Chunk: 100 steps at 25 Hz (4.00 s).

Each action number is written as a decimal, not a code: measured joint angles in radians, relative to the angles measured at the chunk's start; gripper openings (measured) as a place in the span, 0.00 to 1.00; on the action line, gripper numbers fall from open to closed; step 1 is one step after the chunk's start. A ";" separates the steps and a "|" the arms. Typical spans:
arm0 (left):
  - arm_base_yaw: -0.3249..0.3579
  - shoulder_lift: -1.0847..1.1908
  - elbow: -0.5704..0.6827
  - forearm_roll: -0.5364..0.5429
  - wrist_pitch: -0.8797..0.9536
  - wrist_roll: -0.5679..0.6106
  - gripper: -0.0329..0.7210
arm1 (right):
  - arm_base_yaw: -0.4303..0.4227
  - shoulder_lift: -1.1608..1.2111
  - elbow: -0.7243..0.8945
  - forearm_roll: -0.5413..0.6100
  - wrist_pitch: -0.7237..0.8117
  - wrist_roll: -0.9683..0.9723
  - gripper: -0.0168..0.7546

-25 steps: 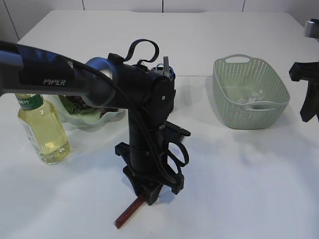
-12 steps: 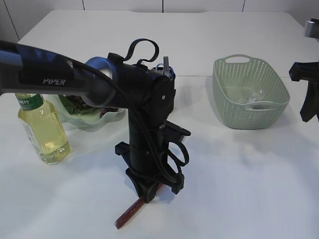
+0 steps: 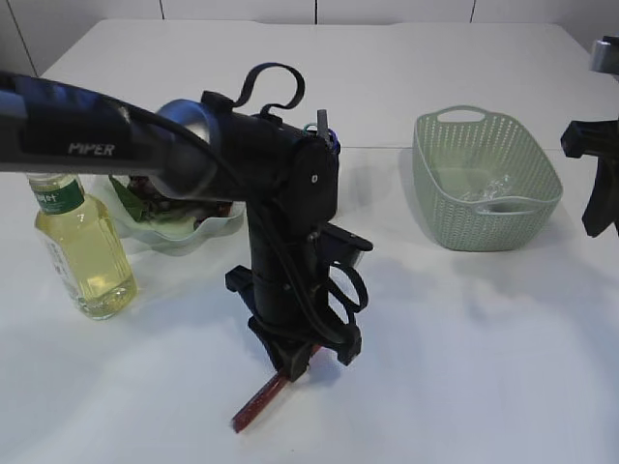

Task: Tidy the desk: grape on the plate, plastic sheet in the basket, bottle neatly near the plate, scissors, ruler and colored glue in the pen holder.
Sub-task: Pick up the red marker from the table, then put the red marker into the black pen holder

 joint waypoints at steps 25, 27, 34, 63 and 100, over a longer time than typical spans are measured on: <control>0.000 -0.324 0.057 0.002 -0.165 -0.041 0.17 | 0.000 0.000 0.000 0.000 0.000 0.000 0.34; 0.000 -0.380 0.112 0.009 -0.239 -0.043 0.17 | 0.000 0.000 0.000 0.000 0.000 0.000 0.34; 0.000 -0.558 0.367 0.054 -0.608 -0.048 0.17 | 0.000 0.000 0.000 0.000 0.000 0.000 0.34; 0.186 -0.323 0.424 0.127 -1.722 -0.006 0.18 | 0.000 -0.001 0.000 -0.009 0.000 -0.002 0.34; 0.279 -0.065 0.223 0.084 -1.696 0.008 0.22 | 0.000 -0.002 0.000 -0.024 0.000 -0.003 0.33</control>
